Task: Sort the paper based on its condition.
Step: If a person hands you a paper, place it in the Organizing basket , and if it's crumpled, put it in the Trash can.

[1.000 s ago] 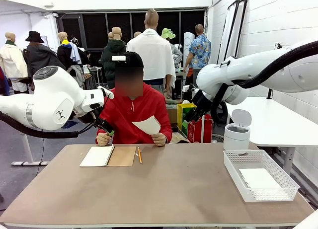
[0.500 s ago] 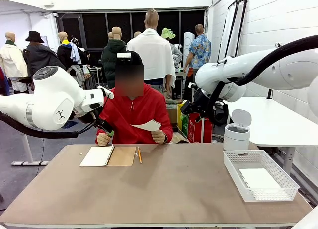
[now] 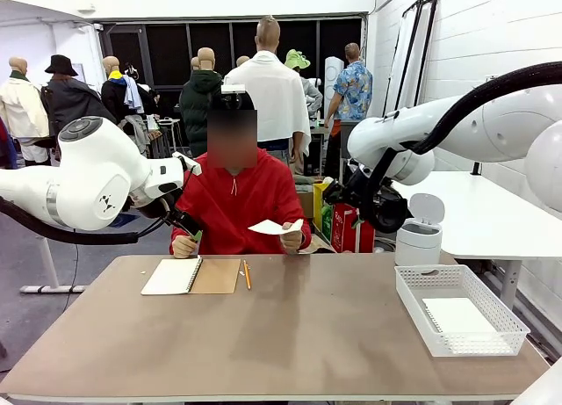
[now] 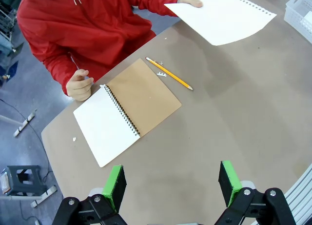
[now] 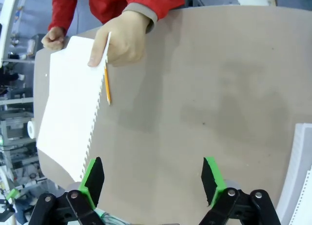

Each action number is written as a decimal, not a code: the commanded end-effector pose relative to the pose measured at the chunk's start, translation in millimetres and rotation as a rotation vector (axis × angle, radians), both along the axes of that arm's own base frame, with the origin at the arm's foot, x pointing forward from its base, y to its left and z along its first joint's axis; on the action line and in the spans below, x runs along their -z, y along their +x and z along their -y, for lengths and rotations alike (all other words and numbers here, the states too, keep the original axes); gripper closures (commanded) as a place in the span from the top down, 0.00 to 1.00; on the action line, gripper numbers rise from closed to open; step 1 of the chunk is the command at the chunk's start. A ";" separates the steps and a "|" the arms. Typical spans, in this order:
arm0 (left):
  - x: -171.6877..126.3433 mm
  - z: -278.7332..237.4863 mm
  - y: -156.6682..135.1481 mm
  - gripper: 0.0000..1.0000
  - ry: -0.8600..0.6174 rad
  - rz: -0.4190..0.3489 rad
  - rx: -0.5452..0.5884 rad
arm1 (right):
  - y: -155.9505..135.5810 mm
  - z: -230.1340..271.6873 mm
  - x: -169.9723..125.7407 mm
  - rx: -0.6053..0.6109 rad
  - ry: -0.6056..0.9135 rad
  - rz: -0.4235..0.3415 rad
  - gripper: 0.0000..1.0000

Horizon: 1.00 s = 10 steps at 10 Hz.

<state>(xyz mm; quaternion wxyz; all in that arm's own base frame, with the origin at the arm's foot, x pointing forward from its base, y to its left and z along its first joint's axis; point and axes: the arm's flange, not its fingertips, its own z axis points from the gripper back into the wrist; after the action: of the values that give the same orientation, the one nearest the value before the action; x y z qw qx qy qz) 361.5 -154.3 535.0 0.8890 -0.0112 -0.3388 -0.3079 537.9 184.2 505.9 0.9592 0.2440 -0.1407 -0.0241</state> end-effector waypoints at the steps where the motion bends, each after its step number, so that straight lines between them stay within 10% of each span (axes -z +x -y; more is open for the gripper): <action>1: 0.3 -1.1 0.2 1.00 0.000 -0.003 -0.002 | -1.7 -1.9 -3.5 -0.024 -0.004 0.018 1.00; 4: 0.3 -1.1 0.2 1.00 0.000 -0.003 -0.002 | -1.9 -3.5 -2.1 -0.010 -0.002 0.006 1.00; 10: 0.3 -1.1 0.2 1.00 0.000 -0.003 -0.002 | 25.6 17.6 49.3 0.295 0.419 -0.286 1.00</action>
<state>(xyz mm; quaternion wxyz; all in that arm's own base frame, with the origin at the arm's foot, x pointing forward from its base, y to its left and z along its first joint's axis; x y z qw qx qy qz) 361.5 -154.3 535.0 0.8890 -0.0112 -0.3389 -0.3079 559.0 165.9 457.3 0.9036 0.3790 -0.0383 -0.1960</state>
